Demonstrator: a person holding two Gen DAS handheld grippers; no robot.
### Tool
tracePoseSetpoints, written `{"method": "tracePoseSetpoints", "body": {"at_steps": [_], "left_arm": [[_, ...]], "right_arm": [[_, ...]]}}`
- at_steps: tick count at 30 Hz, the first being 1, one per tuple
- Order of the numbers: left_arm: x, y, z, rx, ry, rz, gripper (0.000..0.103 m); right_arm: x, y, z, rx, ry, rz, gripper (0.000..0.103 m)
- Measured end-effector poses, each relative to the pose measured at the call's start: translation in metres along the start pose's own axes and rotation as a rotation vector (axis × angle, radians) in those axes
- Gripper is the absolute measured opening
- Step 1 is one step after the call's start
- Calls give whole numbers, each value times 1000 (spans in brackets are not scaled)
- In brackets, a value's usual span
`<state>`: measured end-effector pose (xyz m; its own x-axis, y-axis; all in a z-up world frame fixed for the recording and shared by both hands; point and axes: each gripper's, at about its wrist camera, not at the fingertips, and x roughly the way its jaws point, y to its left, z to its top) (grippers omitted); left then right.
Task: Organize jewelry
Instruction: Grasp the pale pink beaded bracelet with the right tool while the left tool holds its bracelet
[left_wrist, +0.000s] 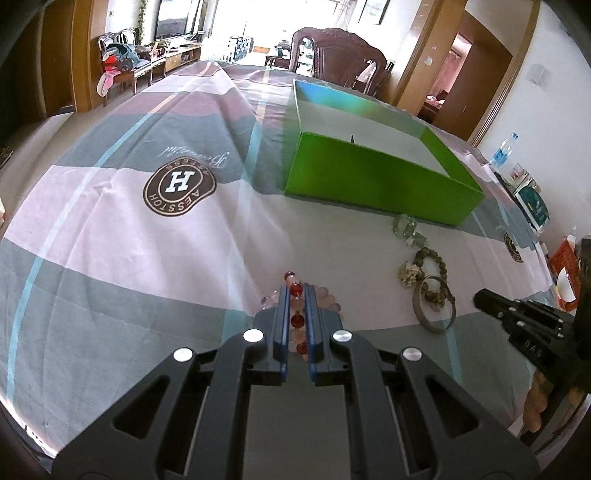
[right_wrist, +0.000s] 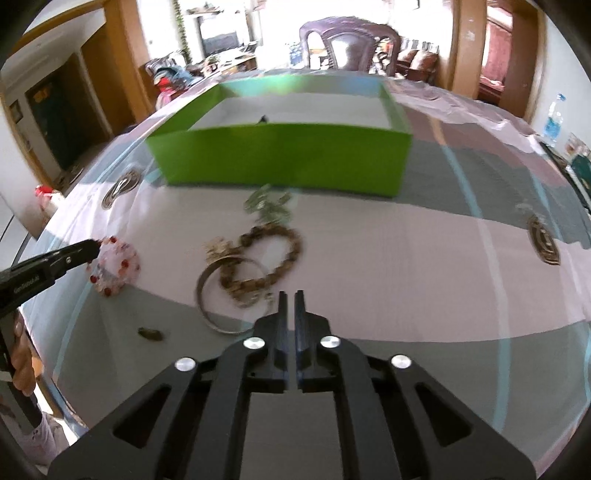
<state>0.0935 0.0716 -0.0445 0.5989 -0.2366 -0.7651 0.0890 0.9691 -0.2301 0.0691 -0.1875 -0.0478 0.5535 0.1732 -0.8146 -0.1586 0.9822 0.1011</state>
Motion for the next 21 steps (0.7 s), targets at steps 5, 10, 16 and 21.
{"method": "tracePoseSetpoints", "body": {"at_steps": [5, 10, 16, 21], "left_arm": [[-11, 4, -2, -8, -8, -42, 8], [-15, 6, 0, -3, -13, -11, 8], [-2, 26, -7, -64, 38, 7, 8], [3, 39, -11, -94, 50, 8, 8]], "right_arm": [[11, 23, 2, -39, 25, 42, 13], [13, 55, 17, -103, 20, 123, 23], [34, 111, 30, -205, 40, 218, 37], [54, 139, 31, -255, 80, 244, 37]]}}
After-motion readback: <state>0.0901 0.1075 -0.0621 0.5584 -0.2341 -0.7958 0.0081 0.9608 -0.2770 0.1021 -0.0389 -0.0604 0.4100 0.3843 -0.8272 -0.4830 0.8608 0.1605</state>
